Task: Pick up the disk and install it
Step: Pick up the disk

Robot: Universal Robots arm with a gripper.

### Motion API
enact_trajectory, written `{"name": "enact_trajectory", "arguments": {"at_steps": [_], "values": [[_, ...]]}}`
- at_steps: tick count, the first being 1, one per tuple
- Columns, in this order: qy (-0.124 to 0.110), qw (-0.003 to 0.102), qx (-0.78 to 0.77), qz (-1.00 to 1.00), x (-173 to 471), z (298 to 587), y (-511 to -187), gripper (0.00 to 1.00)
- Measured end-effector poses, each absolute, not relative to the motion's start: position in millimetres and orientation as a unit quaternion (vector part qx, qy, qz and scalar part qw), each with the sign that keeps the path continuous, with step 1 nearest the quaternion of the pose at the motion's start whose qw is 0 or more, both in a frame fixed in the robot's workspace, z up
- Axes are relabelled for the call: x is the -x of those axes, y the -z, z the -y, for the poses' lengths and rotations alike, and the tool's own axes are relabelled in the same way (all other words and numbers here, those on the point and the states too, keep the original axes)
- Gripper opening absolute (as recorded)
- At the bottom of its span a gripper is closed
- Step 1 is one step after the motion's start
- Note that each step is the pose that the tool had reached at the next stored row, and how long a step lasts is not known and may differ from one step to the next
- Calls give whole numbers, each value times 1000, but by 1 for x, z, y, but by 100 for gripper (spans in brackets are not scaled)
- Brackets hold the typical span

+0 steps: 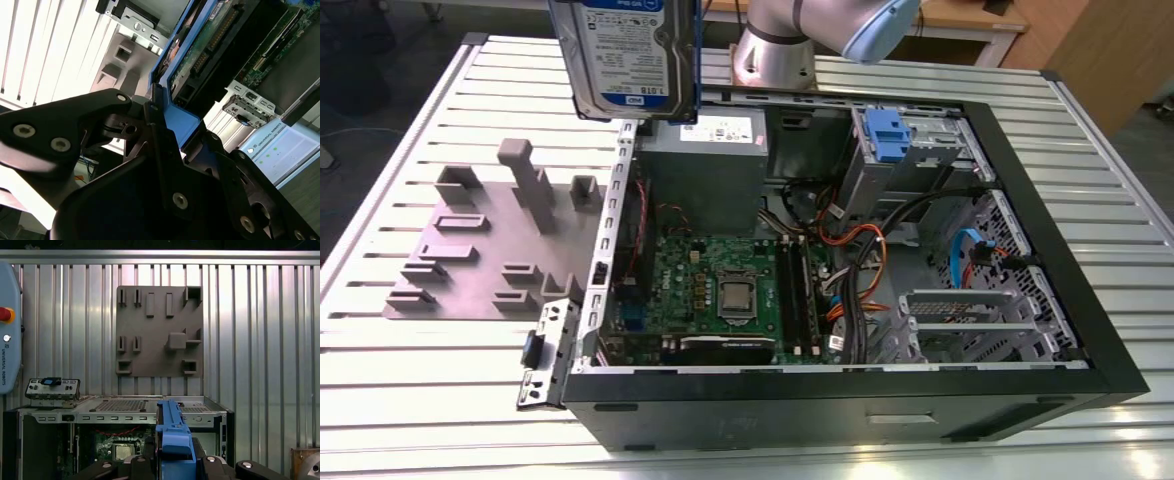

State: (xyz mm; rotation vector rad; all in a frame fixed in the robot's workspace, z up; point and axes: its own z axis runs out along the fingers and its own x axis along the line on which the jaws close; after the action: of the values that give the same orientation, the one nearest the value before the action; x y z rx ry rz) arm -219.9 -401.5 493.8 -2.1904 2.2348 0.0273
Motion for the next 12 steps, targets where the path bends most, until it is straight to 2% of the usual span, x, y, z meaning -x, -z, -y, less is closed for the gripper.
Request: {"name": "enact_trajectory", "arguments": {"at_steps": [12], "values": [[-9,6,700,-714,204,401,-494,36]]}}
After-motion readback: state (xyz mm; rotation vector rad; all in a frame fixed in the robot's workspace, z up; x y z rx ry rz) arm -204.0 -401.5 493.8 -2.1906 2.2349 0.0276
